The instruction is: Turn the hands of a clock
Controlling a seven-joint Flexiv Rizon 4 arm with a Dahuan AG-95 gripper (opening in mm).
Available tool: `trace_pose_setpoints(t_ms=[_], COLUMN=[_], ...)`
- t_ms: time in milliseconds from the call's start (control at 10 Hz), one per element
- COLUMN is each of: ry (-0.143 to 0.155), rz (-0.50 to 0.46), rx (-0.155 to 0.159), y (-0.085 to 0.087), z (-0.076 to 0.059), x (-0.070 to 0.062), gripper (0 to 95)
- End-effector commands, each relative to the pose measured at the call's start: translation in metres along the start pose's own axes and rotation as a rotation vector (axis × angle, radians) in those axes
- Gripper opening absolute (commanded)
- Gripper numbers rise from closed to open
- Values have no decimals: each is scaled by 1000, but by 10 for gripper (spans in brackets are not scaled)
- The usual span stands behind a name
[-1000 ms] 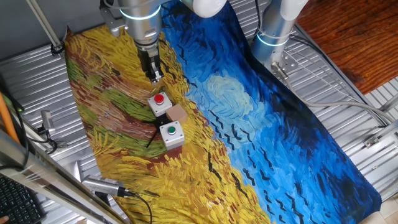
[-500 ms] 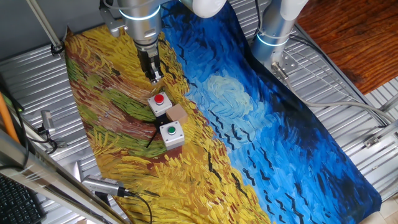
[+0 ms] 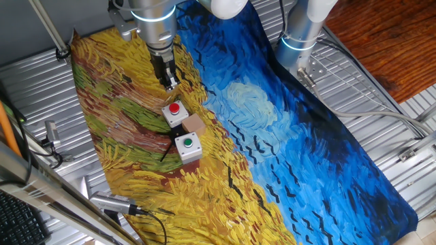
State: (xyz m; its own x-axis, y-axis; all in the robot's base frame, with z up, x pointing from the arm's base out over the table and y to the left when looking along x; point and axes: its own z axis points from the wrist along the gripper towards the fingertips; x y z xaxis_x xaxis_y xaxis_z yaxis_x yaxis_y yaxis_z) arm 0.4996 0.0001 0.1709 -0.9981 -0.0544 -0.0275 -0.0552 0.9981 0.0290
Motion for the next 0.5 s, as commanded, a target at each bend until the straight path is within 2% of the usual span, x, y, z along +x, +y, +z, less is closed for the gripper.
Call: trace_pose_setpoints(t_ms=[100,200,300,400,500], ry=[-1,-1,-4,-6,-1], rz=[-2,1,-55,-50,-87], rx=[1,0,1,1,-1], y=[0,0,0,0,0], z=[0,0,0,-1,0], x=[0,0,0,0,-1], gripper=[0,0,0,0,0])
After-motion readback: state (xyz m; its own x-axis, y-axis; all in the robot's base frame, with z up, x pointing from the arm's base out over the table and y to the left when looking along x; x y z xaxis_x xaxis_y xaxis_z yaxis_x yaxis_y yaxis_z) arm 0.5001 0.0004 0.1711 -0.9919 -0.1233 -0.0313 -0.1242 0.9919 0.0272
